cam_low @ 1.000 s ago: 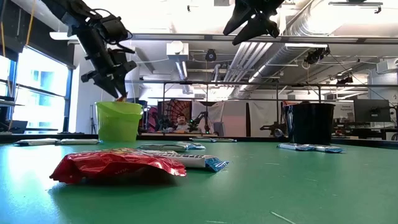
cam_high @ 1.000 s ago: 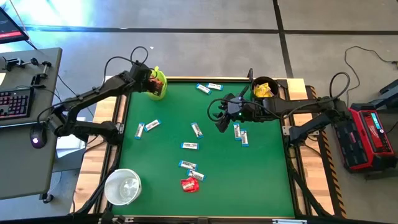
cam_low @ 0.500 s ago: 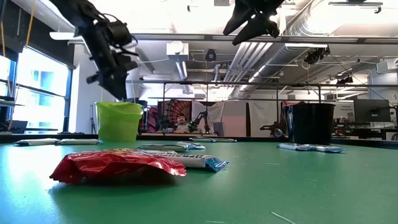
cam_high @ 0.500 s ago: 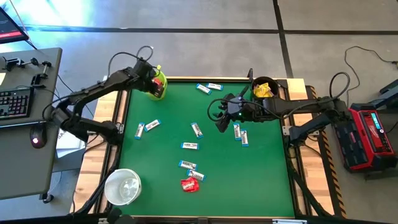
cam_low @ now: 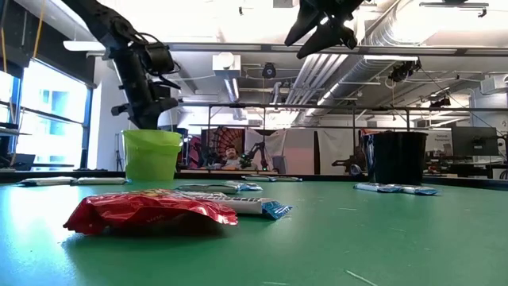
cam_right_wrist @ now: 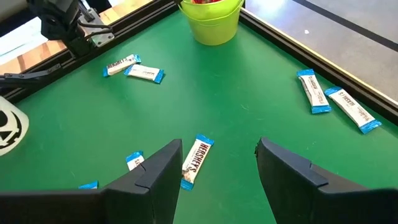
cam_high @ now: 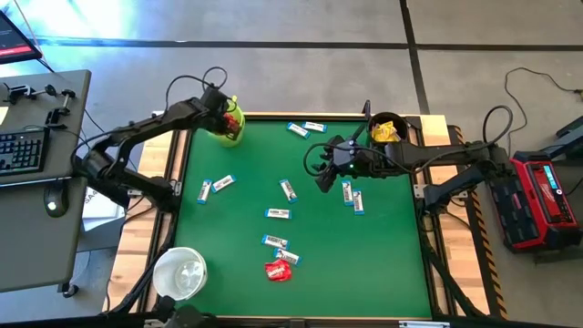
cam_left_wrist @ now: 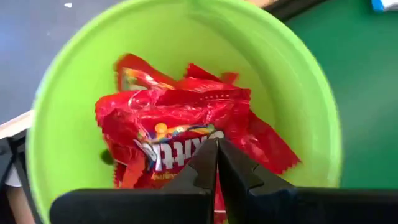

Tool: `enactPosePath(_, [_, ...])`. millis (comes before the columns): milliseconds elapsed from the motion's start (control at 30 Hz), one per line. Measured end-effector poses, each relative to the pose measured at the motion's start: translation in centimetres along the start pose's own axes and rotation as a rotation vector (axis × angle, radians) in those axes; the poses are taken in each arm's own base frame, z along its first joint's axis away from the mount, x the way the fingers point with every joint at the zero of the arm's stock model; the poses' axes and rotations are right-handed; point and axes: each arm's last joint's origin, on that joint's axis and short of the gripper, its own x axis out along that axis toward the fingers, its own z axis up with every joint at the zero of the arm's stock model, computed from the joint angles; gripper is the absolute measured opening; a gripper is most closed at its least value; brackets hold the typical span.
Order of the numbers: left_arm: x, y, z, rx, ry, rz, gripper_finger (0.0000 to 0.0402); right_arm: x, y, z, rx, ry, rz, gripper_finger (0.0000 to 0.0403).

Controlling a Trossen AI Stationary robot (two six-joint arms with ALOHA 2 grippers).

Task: Sort candy by brand, put in halloween buckets
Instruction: Put the red candy into the green bucket

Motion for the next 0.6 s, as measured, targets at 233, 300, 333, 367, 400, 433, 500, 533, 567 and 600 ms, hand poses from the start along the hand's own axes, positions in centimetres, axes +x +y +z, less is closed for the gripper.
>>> enactPosePath(233, [-2.3,0.5,0.1,-0.018,-0.077,-0.024,0.0007,0.0,-0.2,-0.3,-0.092,0.032,-0.017,0.0192])
enactPosePath(300, [-3.4,0.5,0.1,-0.017,-0.118,-0.032,0.0007,-0.2,-0.4,-0.5,-0.127,0.056,-0.028,0.0192])
enactPosePath(333, [-3.9,0.6,0.1,-0.010,-0.134,-0.043,0.0007,-0.3,-0.5,-0.6,-0.131,0.061,-0.030,0.0192])
enactPosePath(367, [-4.4,0.5,0.0,0.005,-0.150,-0.067,0.0007,-0.5,-0.6,-0.6,-0.133,0.064,-0.031,0.0192])
enactPosePath(400, [-4.9,0.3,0.0,0.020,-0.166,-0.096,0.0005,-0.7,-0.6,-0.5,-0.135,0.062,-0.031,0.0192])
enactPosePath(433, [-5.5,0.1,-0.1,0.041,-0.182,-0.132,0.0003,-0.8,-0.6,-0.5,-0.140,0.059,-0.028,0.0192])
enactPosePath(500, [-6.6,-0.7,-0.4,0.097,-0.217,-0.206,0.0001,-0.9,-0.6,-0.5,-0.159,0.065,-0.006,0.0190])
enactPosePath(533, [-7.2,-1.2,-0.6,0.128,-0.234,-0.240,0.0001,-0.9,-0.6,-0.5,-0.178,0.072,0.008,0.0188])
enactPosePath(567, [-7.8,-1.8,-0.8,0.159,-0.251,-0.267,0.0001,-0.9,-0.5,-0.5,-0.189,0.077,0.017,0.0183])
enactPosePath(600, [-8.4,-2.3,-1.1,0.189,-0.269,-0.290,0.0001,-0.9,-0.5,-0.6,-0.200,0.081,0.021,0.0178])
